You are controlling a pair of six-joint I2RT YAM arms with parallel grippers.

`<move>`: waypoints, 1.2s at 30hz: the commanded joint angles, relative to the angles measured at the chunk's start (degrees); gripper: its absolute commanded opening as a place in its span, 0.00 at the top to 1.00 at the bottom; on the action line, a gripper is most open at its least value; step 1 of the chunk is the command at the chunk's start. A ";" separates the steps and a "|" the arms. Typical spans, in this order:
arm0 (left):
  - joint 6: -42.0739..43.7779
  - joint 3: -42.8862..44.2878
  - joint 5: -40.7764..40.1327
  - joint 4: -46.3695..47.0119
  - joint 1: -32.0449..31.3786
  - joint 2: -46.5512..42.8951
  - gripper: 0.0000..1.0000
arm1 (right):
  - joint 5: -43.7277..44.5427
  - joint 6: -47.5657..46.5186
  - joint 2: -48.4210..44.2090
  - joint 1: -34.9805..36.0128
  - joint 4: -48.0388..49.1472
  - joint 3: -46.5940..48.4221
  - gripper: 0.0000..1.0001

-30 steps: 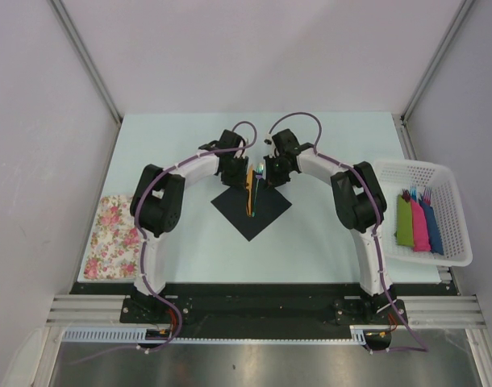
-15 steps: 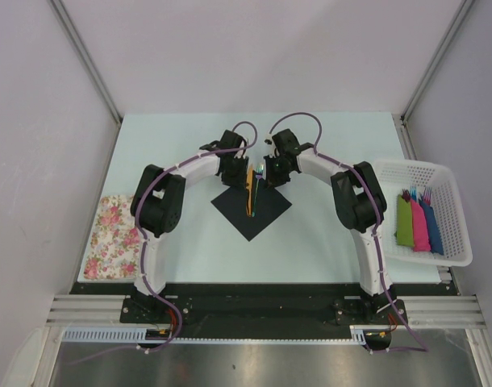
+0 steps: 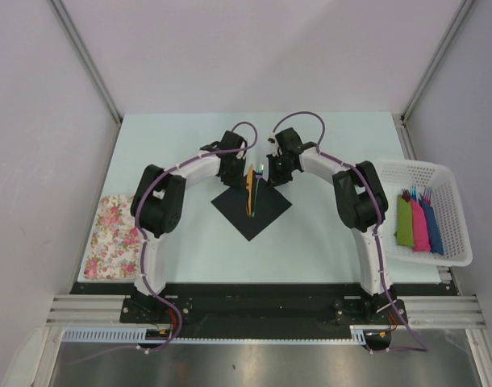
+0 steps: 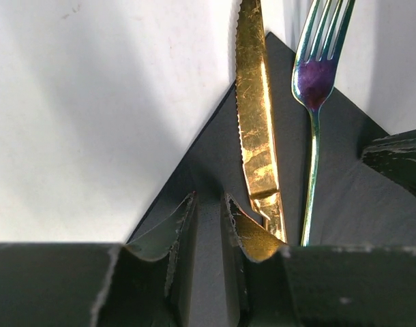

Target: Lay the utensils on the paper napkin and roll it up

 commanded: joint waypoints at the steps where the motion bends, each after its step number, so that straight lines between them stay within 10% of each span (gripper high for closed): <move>1: -0.32 -0.66 -5.66 0.06 -1.03 4.44 0.74 | 1.42 0.23 0.95 -1.19 -0.03 0.30 1.00; 36: -3.31 2.42 -8.30 -2.49 -4.19 7.08 0.58 | 1.07 0.75 -0.54 -1.98 1.46 -2.51 1.00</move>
